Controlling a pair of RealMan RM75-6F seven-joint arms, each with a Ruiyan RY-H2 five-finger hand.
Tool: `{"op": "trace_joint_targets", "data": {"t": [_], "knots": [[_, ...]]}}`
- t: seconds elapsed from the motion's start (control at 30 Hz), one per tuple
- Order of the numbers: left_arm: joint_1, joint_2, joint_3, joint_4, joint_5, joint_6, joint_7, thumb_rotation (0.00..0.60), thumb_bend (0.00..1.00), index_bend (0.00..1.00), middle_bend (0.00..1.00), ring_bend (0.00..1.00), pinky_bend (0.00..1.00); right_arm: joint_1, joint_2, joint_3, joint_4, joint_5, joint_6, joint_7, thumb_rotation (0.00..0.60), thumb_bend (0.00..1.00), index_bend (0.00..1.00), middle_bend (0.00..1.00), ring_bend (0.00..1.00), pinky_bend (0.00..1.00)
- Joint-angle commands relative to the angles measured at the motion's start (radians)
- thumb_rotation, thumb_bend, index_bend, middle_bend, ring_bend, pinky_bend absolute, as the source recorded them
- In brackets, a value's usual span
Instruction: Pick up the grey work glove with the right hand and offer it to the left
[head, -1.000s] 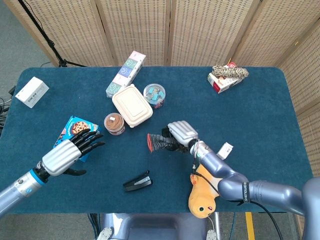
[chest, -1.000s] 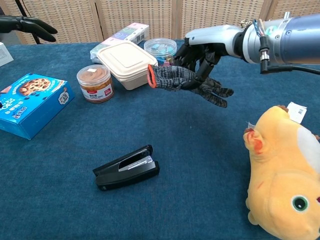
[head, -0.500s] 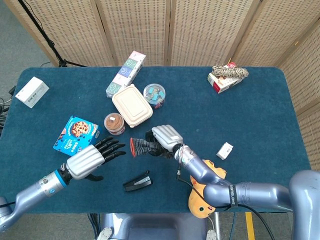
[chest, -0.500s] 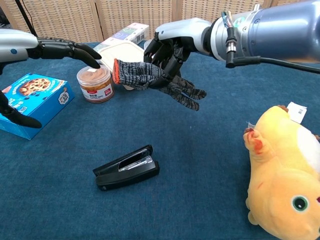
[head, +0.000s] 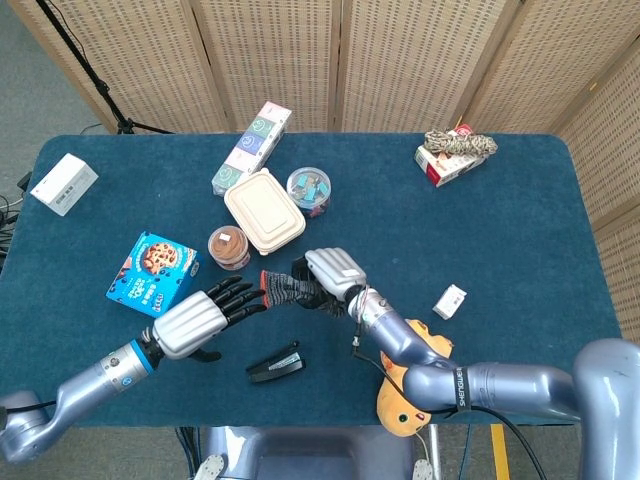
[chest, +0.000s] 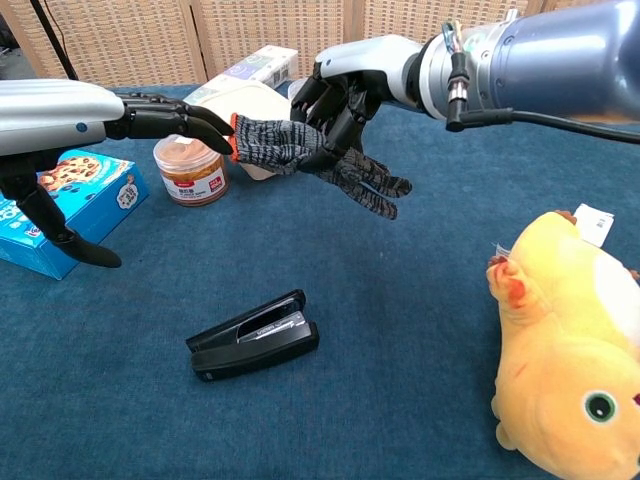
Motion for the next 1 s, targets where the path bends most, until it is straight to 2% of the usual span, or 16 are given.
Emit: {"op": "trace_joint_targets", "data": {"t": [0.03, 0.5, 1.0], "knots": [[-0.001, -0.006, 0.001, 0.005, -0.009, 0.004, 0.009, 0.600, 0.00, 0.14, 0.07, 0.04, 0.06, -0.004, 0.011, 0.003, -0.010, -0.002, -0.006, 0.010, 0.600, 0.36, 0.55, 0.58, 0.48, 0.56], [0.004, -0.010, 0.014, 0.020, -0.010, 0.071, -0.015, 0.600, 0.00, 0.15, 0.07, 0.04, 0.06, -0.011, 0.059, 0.006, -0.029, -0.007, -0.026, 0.048, 0.600, 0.36, 0.55, 0.58, 0.48, 0.56], [-0.007, -0.040, 0.018, 0.065, -0.040, 0.070, -0.032, 0.600, 0.00, 0.15, 0.07, 0.04, 0.06, -0.008, 0.070, 0.002, -0.026, -0.010, -0.049, 0.083, 0.600, 0.36, 0.55, 0.58, 0.48, 0.56]]}}
